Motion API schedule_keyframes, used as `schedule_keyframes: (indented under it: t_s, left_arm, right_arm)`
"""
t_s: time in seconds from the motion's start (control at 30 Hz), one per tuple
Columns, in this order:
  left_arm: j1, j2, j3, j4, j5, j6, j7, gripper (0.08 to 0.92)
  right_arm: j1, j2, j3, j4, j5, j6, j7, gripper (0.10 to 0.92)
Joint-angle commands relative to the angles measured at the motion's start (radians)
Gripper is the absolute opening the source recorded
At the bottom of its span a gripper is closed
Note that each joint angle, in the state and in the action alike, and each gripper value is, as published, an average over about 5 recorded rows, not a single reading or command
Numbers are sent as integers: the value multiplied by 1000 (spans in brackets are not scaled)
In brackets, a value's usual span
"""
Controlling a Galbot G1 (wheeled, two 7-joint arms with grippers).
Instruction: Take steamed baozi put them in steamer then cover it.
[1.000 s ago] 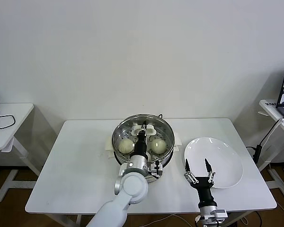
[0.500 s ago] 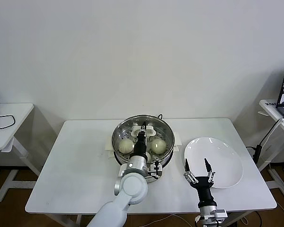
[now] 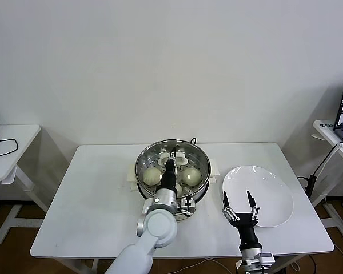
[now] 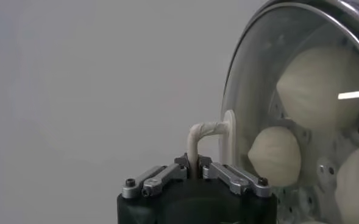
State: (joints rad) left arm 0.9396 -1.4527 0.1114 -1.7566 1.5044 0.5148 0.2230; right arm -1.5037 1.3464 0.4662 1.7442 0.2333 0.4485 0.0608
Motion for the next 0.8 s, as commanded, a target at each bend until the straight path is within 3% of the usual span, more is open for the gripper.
schedule_keyframes:
  t_s: [0.03, 0.5, 0.57, 0.67, 0.8]
  left_arm:
    - [35, 10, -1, -36, 2, -11, 0, 257]
    - [209, 93, -34, -339, -111, -19, -38, 663]
    - [251, 107, -53, -397, -188, -38, -86, 723]
    - [315, 108, -108, -465, -396, -114, -225, 792]
    - [390, 89, -237, -486, -799, -280, -396, 821]
  right_arm:
    - [0, 0, 1, -1, 0, 1, 0, 823]
    - [6, -5, -1, -7, 0, 5, -1, 823]
    - [6, -6, 0, -7, 0, 6, -1, 823]
    - [6, -7, 1, -5, 0, 7, -1, 823]
    - [0, -10, 3, 16, 8, -1, 0, 823]
